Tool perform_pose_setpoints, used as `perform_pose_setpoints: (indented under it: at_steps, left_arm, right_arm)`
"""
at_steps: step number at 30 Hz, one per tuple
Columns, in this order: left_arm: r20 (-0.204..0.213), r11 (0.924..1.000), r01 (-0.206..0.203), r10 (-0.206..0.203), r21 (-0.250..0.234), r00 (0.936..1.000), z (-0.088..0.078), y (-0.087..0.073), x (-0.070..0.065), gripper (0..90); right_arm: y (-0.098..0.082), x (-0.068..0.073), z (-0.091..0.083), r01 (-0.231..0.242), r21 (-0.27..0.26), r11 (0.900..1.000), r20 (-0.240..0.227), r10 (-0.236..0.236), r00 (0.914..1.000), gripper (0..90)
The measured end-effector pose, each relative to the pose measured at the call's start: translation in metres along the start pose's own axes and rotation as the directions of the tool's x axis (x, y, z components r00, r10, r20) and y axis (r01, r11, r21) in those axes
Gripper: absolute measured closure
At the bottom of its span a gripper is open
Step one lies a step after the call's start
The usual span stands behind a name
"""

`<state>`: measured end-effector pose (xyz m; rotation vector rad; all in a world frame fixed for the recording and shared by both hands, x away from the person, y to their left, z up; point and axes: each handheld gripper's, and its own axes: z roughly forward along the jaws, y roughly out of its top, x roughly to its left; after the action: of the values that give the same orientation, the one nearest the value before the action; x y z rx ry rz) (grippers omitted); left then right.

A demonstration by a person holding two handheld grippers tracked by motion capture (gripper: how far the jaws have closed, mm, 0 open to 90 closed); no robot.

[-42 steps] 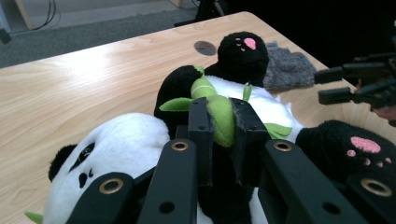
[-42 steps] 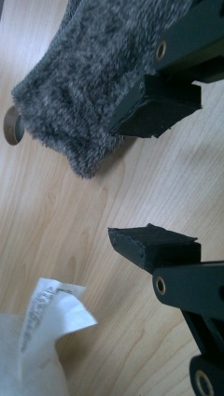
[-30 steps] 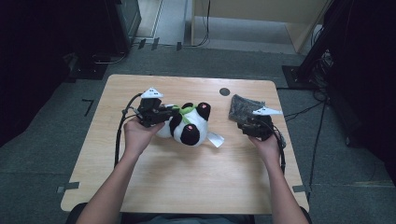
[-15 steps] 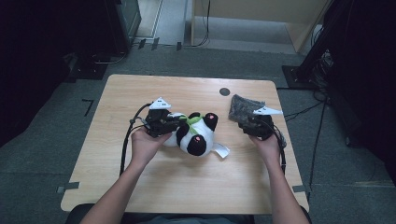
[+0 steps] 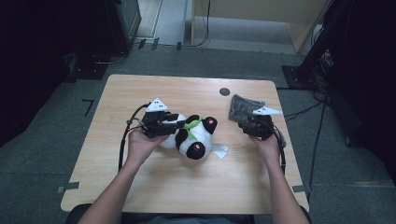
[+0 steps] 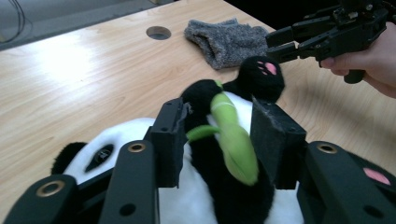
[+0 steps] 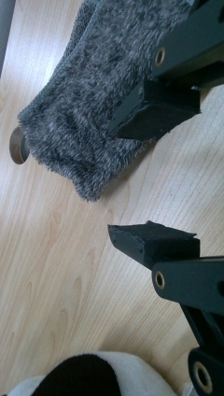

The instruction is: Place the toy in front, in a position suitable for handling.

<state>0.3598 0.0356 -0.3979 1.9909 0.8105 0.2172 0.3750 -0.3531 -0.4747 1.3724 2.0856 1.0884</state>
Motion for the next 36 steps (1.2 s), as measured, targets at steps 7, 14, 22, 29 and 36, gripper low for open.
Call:
perform_pose_setpoints:
  at_steps: [7, 14, 22, 29, 36]
  left_arm:
    - [0.031, 0.9999, -0.007, 0.007, -0.015, 0.9995, -0.005, -0.004, 0.013, 44.4]
    - [0.028, 1.0, 0.001, -0.001, -0.006, 0.9996, -0.006, -0.01, 0.022, 40.4]
    - [0.028, 0.9998, -0.01, 0.01, -0.017, 0.9995, -0.012, -0.021, 0.029, 36.4]
    - [0.019, 1.0, 0.004, -0.004, -0.007, 0.9998, -0.018, -0.03, 0.035, 35.2]
    - [-0.004, 0.9997, 0.019, -0.019, -0.013, 0.9998, -0.024, -0.04, 0.042, 34.1]
  right_arm:
    - [0.003, -0.004, 0.002, -0.004, -0.011, 1.0, 0.013, 0.004, 0.9999, 48.4]
    - [0.006, -0.013, 0.011, 0.007, -0.017, 1.0, 0.039, -0.006, 0.9992, 48.1]
    - [0.011, -0.032, 0.02, -0.044, -0.017, 0.999, 0.063, 0.045, 0.997, 40.7]
    - [0.014, -0.043, 0.028, -0.021, -0.021, 1.0, 0.084, 0.023, 0.9962, 39.4]
    - [0.013, -0.049, 0.033, -0.034, -0.004, 0.999, 0.084, 0.034, 0.9959, 38.9]
